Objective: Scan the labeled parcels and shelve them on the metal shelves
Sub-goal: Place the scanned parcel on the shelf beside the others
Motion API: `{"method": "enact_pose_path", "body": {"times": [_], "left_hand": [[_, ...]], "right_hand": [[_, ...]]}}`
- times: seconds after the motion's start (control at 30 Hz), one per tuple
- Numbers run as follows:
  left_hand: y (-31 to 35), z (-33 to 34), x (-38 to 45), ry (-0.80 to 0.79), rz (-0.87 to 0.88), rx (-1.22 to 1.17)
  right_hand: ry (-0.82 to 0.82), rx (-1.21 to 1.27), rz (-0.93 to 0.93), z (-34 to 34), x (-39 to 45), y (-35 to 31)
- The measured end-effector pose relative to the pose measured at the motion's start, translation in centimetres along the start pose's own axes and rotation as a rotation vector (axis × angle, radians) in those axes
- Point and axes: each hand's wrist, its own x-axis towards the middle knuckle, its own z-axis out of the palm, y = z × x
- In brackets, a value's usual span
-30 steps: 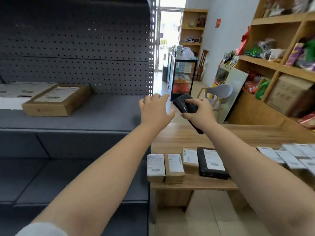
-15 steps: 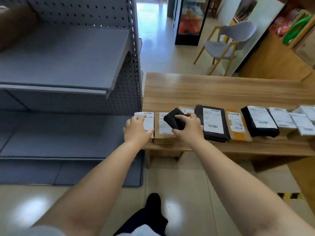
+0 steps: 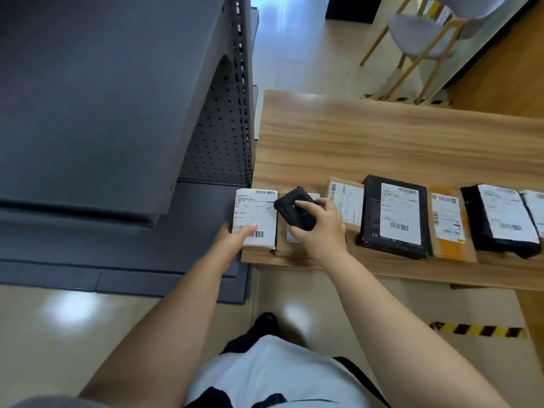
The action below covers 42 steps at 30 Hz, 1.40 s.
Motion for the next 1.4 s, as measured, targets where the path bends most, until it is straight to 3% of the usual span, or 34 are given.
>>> {"method": "enact_pose_path", "body": {"times": [0.2,0.37,0.47,0.6,0.87,1.07,1.4], "left_hand": [[0.2,0.2,-0.6,0.163,-0.002,-0.026],[-0.1,0.6,-2.3,0.356,-0.003,-0.195],[0.0,2.5,-4.3,0.470,-0.051,-0.455],[0.0,5.7,-6.5,0.423,-0.084,-0.707],[-2.6,11.8,-11.4,0.691,0.066,-1.078],[-4.3,12.9,-13.6,0.868,0.189,-1.172],[-4.1,13.8,-16.3,0.961,0.119,-1.098]], "right_hand": [[-0.053,0.138,-0.044,-1.7,2.8,0.8],[-0.231,0.200,-0.102,-5.5,4.8,-0.4],[-0.350,0.144,-0.202,-7.9,4.7,-0.4],[-0.397,0.007,-0.378,-9.8,4.0,0.7],[-0.559,-0.366,-0.801,-12.7,0.6,3.4],[-0.477,-0.576,-1.035,-12.9,-2.0,4.5],[-0.516,-0.518,-1.051,-13.6,-2.7,4.6]]}}
